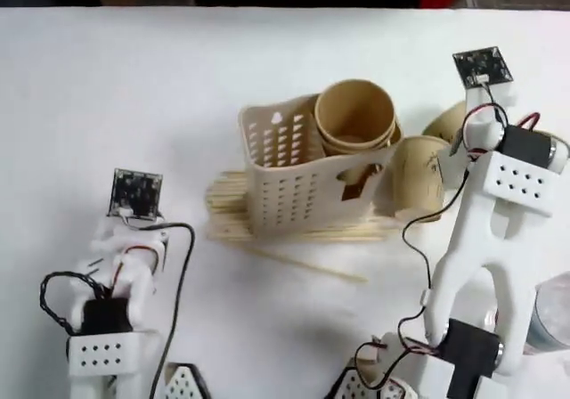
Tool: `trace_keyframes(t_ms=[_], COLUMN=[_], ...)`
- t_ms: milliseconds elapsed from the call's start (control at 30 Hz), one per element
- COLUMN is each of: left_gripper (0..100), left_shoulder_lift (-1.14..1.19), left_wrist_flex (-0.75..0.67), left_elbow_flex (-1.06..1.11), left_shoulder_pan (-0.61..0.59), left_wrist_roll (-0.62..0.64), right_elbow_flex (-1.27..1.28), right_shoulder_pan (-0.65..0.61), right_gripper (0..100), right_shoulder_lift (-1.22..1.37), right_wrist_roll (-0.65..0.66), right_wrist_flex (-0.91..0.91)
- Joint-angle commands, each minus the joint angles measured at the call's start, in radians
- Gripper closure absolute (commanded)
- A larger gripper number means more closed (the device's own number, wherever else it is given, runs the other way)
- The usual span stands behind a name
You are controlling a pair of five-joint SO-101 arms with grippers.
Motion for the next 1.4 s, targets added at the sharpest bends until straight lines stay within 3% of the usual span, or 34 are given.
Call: trace_keyframes(t_ms=[0,200,400,800,1033,1200,1367], left_gripper=[97,97,97,96,96,96,96], left_shoulder_lift=[-0.012,-0.012,-0.012,-0.012,-0.012,-0.012,-0.012], left_wrist_flex=[-0.023,-0.023,-0.023,-0.023,-0.025,-0.023,-0.021], left_elbow_flex=[-0.005,-0.005,-0.005,-0.008,-0.006,-0.005,-0.02], left_shoulder_pan=[-0.01,-0.012,-0.012,-0.008,-0.005,-0.005,-0.012], left_wrist_roll=[0.003,0.003,0.003,0.008,0.011,0.011,0.005], right_elbow_flex=[-0.008,-0.005,0.18,0.804,0.98,1.146,1.269], right_shoulder_pan=[0.013,0.01,0.005,0.005,0.005,0.005,0.005], right_gripper=[98.2,98.1,98.1,97.7,85.6,85.8,92.3], right_shoulder_lift=[-0.013,-0.074,-0.383,-0.779,-0.903,-0.995,-1.096], right_wrist_roll=[0.0,0.0,0.002,0.084,0.084,0.086,0.086], right_wrist_flex=[-0.01,0.064,0.082,-0.12,-0.143,-0.236,-0.274])
